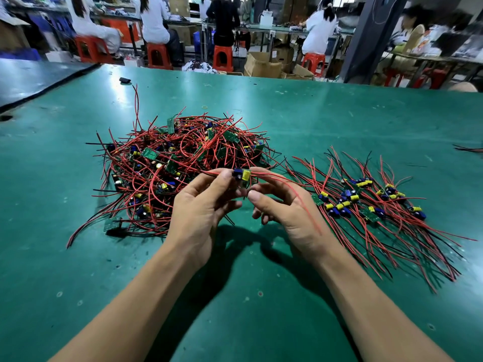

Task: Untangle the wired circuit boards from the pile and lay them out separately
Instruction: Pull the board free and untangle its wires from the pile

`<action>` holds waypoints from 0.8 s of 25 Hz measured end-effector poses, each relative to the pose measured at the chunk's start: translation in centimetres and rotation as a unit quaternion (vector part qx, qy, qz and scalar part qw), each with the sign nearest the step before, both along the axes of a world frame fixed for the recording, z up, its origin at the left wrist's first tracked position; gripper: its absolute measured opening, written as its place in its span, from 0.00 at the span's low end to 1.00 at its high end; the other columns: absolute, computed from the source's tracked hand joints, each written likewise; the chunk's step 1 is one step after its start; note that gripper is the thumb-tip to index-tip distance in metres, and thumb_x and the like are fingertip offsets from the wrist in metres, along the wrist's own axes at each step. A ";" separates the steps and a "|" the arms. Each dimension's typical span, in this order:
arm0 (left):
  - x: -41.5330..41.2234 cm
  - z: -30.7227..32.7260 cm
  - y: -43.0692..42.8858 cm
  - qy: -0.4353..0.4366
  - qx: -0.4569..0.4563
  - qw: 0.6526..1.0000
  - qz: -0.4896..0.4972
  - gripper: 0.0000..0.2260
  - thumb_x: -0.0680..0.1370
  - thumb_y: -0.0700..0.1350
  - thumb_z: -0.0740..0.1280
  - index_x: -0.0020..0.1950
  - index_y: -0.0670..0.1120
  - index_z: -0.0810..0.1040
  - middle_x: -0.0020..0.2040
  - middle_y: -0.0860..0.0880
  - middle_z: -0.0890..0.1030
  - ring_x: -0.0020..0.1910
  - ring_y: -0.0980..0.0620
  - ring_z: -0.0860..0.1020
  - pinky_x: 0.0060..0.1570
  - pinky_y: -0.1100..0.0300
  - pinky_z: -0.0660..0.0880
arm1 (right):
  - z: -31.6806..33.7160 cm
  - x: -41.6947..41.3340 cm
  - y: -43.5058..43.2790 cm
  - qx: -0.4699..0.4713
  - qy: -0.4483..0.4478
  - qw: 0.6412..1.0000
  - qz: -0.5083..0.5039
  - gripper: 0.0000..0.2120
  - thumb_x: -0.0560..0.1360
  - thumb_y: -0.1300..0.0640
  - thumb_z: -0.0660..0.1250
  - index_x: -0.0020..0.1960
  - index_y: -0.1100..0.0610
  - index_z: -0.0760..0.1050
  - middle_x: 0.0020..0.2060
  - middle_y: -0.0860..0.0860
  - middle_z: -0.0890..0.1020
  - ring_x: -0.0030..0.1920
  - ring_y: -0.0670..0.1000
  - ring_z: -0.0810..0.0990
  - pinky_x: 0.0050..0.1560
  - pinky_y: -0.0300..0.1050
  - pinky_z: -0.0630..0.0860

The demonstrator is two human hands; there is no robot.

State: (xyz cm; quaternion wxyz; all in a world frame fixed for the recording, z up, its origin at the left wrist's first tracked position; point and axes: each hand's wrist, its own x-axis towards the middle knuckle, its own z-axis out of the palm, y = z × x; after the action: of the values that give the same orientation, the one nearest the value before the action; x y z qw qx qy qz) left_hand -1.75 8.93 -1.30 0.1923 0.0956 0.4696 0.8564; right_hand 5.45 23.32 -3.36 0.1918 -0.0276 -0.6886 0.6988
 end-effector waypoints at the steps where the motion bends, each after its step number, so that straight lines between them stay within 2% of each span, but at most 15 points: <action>1: -0.1 0.1 0.1 -0.005 0.015 1.000 0.007 0.04 0.75 0.44 0.69 0.45 0.44 0.82 0.43 0.43 0.85 0.40 0.49 0.84 0.39 0.60 0.80 | 0.0 0.1 0.3 0.022 -0.024 0.999 -0.003 0.17 0.74 0.57 0.74 0.60 0.43 0.80 0.46 0.47 0.85 0.37 0.49 0.81 0.35 0.37 0.74; 4: -0.2 0.3 0.3 -0.022 0.042 0.999 0.006 0.09 0.82 0.44 0.61 0.47 0.42 0.78 0.45 0.42 0.84 0.44 0.46 0.84 0.45 0.55 0.82 | -0.5 0.1 1.8 0.169 -0.100 0.978 -0.074 0.21 0.76 0.60 0.73 0.63 0.41 0.77 0.46 0.46 0.84 0.38 0.50 0.78 0.41 0.45 0.80; 6: -0.1 0.4 0.2 -0.033 0.057 0.998 -0.012 0.10 0.83 0.44 0.59 0.49 0.42 0.77 0.42 0.42 0.84 0.43 0.45 0.84 0.46 0.54 0.83 | -0.8 0.1 2.4 0.196 -0.112 0.968 -0.108 0.20 0.77 0.62 0.72 0.64 0.44 0.77 0.45 0.46 0.82 0.36 0.51 0.77 0.42 0.48 0.79; 8: 0.2 0.7 0.0 -0.029 0.050 0.997 -0.045 0.10 0.83 0.45 0.59 0.53 0.43 0.79 0.36 0.45 0.81 0.37 0.46 0.83 0.42 0.55 0.82 | -0.9 0.2 2.8 0.105 -0.097 0.984 -0.109 0.14 0.78 0.62 0.70 0.62 0.49 0.80 0.44 0.50 0.82 0.35 0.49 0.78 0.35 0.44 0.77; 10: 0.5 0.9 -0.2 -0.016 0.018 0.995 -0.095 0.10 0.80 0.46 0.63 0.55 0.44 0.81 0.33 0.47 0.78 0.31 0.48 0.80 0.35 0.58 0.80 | -0.5 0.4 3.3 -0.043 -0.089 0.991 -0.095 0.09 0.78 0.59 0.70 0.57 0.53 0.82 0.42 0.52 0.83 0.33 0.48 0.77 0.30 0.39 0.73; 12: 1.1 0.8 -0.1 -0.010 -0.017 0.988 -0.150 0.12 0.75 0.47 0.67 0.54 0.43 0.83 0.33 0.46 0.78 0.27 0.49 0.78 0.30 0.60 0.77 | 0.0 0.6 3.6 -0.117 -0.090 0.988 -0.050 0.11 0.75 0.52 0.73 0.54 0.55 0.85 0.39 0.50 0.82 0.33 0.46 0.75 0.31 0.36 0.71; 14: 1.7 0.6 0.2 -0.002 -0.075 0.982 -0.175 0.14 0.72 0.49 0.70 0.52 0.41 0.83 0.33 0.44 0.79 0.25 0.50 0.77 0.27 0.62 0.76 | 0.2 0.5 3.3 -0.131 -0.089 0.987 0.025 0.15 0.71 0.47 0.76 0.52 0.55 0.86 0.37 0.48 0.81 0.33 0.45 0.74 0.34 0.34 0.72; 17: 1.8 0.1 0.2 0.000 -0.129 0.976 -0.177 0.16 0.69 0.51 0.73 0.48 0.39 0.83 0.33 0.44 0.80 0.24 0.53 0.76 0.24 0.64 0.73 | 0.4 0.3 2.2 -0.104 -0.105 0.984 0.100 0.17 0.72 0.44 0.74 0.55 0.53 0.85 0.37 0.43 0.81 0.35 0.43 0.72 0.39 0.36 0.69; 19: 1.5 -0.1 0.0 0.010 -0.144 0.972 -0.184 0.20 0.67 0.53 0.75 0.49 0.37 0.83 0.34 0.44 0.80 0.27 0.53 0.75 0.27 0.62 0.72 | 0.4 0.3 1.8 -0.106 -0.120 0.981 0.105 0.19 0.71 0.43 0.73 0.55 0.53 0.85 0.39 0.44 0.83 0.37 0.44 0.73 0.41 0.37 0.70; 20: 1.5 -0.3 0.0 0.019 -0.150 0.969 -0.194 0.22 0.66 0.54 0.76 0.49 0.37 0.83 0.36 0.44 0.80 0.30 0.50 0.75 0.30 0.60 0.72 | 0.3 0.3 1.7 -0.116 -0.127 0.979 0.110 0.19 0.70 0.43 0.74 0.56 0.53 0.85 0.43 0.48 0.85 0.40 0.46 0.75 0.45 0.42 0.72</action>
State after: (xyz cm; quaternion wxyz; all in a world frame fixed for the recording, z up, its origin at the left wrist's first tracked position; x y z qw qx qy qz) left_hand -0.24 8.92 -1.60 0.3585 0.1711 0.5682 0.7207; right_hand 5.75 25.06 -3.01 0.0200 -0.0622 -0.6208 0.7813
